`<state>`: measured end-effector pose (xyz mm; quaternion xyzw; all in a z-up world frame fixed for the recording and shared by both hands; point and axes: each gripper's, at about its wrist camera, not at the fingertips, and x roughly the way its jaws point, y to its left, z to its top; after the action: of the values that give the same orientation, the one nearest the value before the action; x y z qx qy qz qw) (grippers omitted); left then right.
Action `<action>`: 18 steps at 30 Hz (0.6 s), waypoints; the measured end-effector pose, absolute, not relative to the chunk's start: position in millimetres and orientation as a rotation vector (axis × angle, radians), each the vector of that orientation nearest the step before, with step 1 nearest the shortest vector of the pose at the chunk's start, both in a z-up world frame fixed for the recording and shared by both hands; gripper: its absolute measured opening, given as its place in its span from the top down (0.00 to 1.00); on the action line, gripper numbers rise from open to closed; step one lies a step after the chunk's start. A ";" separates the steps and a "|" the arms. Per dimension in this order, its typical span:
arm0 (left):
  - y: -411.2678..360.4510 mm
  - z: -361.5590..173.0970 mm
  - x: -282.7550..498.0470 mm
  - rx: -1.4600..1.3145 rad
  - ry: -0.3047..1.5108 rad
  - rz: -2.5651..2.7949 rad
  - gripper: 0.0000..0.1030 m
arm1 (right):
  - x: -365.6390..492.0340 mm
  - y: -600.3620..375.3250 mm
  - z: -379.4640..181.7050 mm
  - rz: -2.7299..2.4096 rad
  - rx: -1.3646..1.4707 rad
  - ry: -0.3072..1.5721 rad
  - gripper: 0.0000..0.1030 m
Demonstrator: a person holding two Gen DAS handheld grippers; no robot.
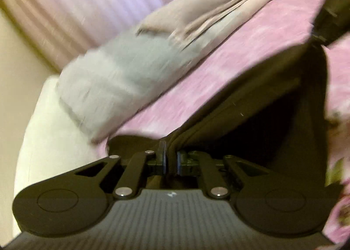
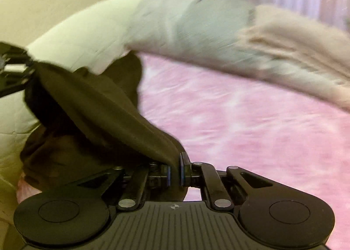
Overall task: Fold clothes
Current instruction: 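Lift the sweater high with both grippers to shake it out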
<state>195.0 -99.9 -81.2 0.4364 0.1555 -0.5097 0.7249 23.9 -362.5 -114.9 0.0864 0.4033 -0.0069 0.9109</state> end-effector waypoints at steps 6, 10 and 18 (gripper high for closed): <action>-137.4 -22.8 43.8 0.896 0.250 -1.178 0.93 | -106.0 -438.2 -41.7 -0.142 0.127 0.701 0.94; -161.3 9.8 -40.1 0.805 0.243 -1.220 0.93 | -207.6 -471.3 -1.0 -0.218 0.096 0.659 0.94; -224.5 78.9 -158.4 0.698 0.098 -1.448 0.93 | -375.4 -500.5 70.7 -0.510 0.027 0.562 0.94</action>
<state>-158.4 -224.5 78.9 0.3125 0.0438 -0.6482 0.6930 -375.4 -500.5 70.7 0.0133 0.2741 -0.2489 0.9288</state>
